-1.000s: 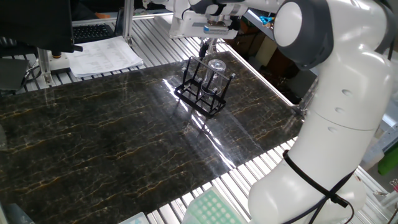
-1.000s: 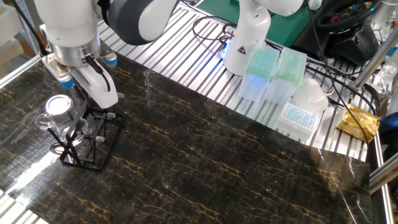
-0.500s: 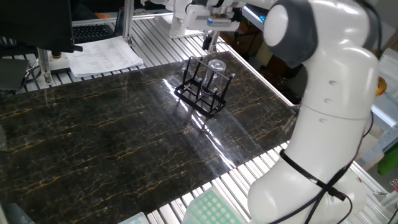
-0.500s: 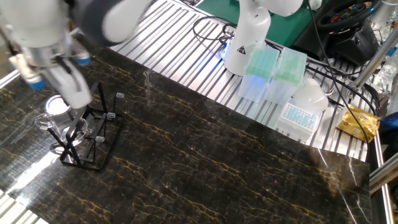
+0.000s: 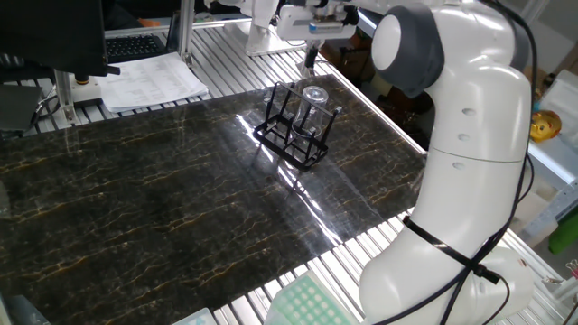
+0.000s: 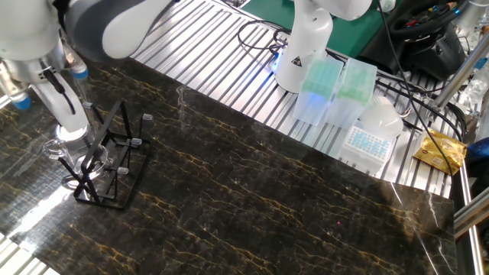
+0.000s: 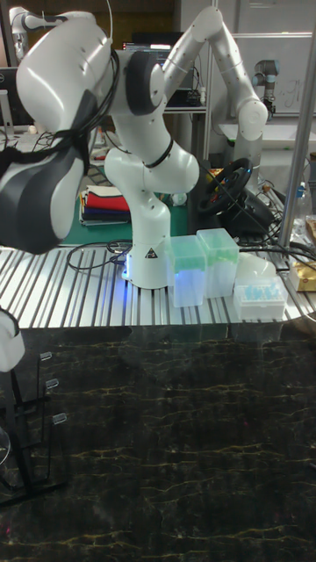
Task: Take the cup off the cup rack
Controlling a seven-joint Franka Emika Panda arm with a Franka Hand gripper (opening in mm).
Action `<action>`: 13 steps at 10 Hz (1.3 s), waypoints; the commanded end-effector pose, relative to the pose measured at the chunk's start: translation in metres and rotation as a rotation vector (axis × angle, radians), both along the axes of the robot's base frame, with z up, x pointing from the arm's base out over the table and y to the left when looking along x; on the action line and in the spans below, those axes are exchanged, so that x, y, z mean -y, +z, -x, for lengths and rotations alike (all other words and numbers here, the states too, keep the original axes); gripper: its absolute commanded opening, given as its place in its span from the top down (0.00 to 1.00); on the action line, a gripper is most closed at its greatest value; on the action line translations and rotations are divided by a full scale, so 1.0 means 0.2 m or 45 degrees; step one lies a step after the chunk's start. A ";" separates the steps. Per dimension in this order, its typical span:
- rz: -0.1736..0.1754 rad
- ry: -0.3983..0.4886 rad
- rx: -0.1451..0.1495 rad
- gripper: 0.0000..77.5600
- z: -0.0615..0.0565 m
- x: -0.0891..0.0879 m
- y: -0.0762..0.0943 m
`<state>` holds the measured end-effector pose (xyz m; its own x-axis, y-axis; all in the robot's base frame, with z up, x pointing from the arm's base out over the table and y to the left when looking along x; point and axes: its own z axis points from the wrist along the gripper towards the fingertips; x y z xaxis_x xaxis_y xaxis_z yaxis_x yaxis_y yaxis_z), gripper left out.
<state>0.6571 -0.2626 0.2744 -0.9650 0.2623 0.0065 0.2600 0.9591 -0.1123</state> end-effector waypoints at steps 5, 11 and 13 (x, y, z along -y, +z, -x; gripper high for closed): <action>0.060 -0.046 0.039 1.00 0.04 0.00 -0.13; 0.056 -0.065 0.036 1.00 0.04 0.00 -0.15; -0.019 -0.118 0.060 1.00 0.04 0.00 -0.15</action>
<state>0.6478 -0.2619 0.2418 -0.9484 0.3153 -0.0337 0.3165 0.9350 -0.1600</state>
